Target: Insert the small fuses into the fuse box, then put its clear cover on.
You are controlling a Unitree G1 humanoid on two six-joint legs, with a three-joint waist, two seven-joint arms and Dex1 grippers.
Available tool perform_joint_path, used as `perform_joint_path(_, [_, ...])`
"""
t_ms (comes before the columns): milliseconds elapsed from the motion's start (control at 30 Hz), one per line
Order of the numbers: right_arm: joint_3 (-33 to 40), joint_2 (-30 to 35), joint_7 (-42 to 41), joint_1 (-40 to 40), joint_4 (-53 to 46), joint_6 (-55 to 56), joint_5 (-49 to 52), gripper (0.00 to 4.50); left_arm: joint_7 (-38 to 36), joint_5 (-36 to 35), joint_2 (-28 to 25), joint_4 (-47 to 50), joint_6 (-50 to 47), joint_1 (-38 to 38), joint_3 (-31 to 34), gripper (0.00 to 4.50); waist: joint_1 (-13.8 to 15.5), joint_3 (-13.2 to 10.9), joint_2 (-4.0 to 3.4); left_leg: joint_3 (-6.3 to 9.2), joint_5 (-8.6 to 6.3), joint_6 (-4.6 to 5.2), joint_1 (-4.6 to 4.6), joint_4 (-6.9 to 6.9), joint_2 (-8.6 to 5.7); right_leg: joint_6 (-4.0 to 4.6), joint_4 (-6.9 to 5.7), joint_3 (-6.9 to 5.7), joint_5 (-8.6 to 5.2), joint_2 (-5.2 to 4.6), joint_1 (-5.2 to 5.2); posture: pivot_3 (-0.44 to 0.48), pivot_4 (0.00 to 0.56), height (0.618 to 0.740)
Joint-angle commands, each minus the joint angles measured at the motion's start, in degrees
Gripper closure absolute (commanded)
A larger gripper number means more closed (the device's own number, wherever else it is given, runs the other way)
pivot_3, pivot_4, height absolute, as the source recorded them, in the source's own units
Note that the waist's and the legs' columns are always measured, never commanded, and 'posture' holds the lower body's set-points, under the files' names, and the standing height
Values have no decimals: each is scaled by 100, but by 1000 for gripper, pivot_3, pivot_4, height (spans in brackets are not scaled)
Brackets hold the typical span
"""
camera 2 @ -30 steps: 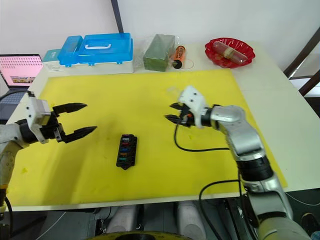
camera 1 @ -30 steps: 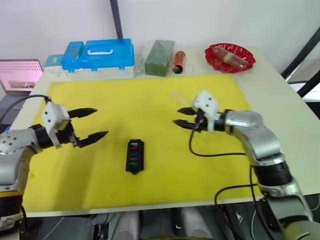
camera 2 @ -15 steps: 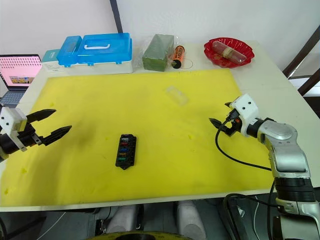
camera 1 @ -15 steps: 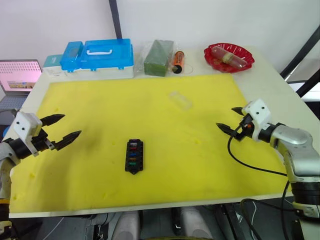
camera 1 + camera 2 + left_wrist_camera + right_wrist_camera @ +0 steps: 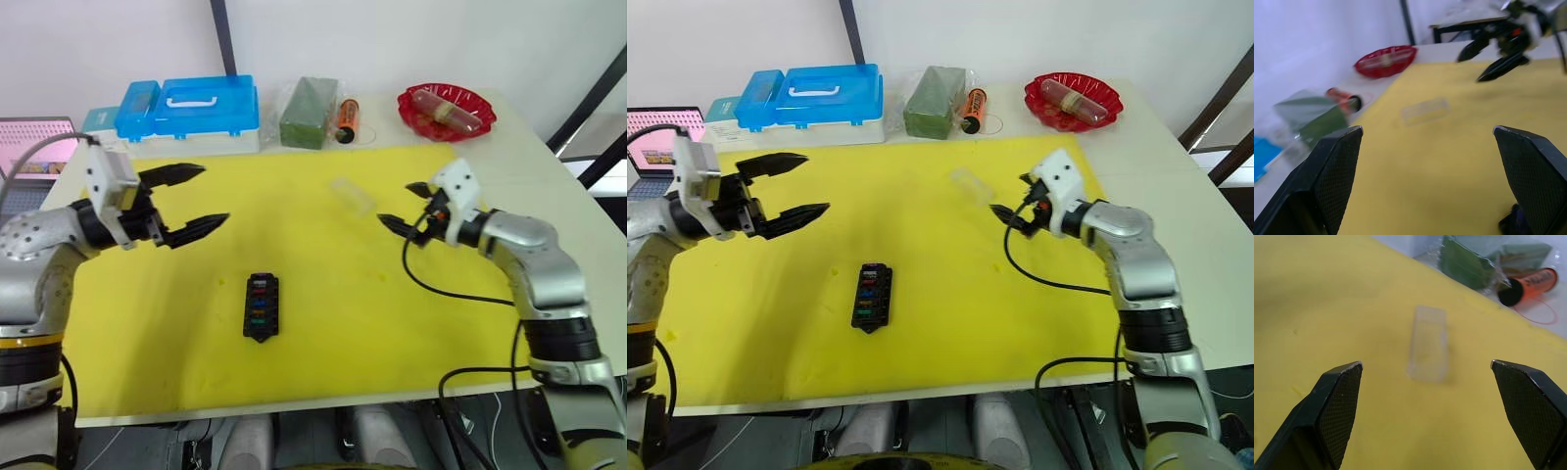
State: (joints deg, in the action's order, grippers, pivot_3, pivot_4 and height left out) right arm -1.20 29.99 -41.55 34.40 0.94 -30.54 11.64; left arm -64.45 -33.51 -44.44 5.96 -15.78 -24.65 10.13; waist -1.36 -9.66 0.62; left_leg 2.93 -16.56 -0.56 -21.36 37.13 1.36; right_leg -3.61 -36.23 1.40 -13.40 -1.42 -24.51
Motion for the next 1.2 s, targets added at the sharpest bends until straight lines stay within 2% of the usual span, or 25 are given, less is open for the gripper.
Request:
perform_joint_path(33, [-140,-300,278,483,553,313,-191,27,-132,-19,102,304,-38,-167,-300,0,18,0,0,0,0,0,-1,1,0,0,0,0,0,0,0,0,150,740])
perform_joint_path(300, [-304,-919,678,1048,2267,1324,-584,27,229,204,515,367,47,-299,-555,0,44,0,0,1,0,-1,-5,2,-1,-1,1,-1,1,-3,0,0,150,740])
perform_joint_path(567, [-211,-997,720,1407,3473,2045,-720,27,609,366,859,440,-146,-406,-794,0,25,-1,-1,2,1,-1,-3,3,-1,-1,-1,0,2,-2,0,0,150,740])
perform_joint_path(1167, [-201,-1119,584,1639,4224,2337,-797,27,490,505,914,143,-95,-605,-869,0,18,-1,-1,2,1,-2,-2,2,-1,-1,-3,0,2,-2,0,0,150,740])
perform_joint_path(1200, [-184,-1120,588,1654,4255,2355,-800,414,485,511,915,141,-93,-607,-867,0,17,-1,-1,2,1,-2,-2,2,-1,-1,-3,0,2,-2,0,0,150,740])
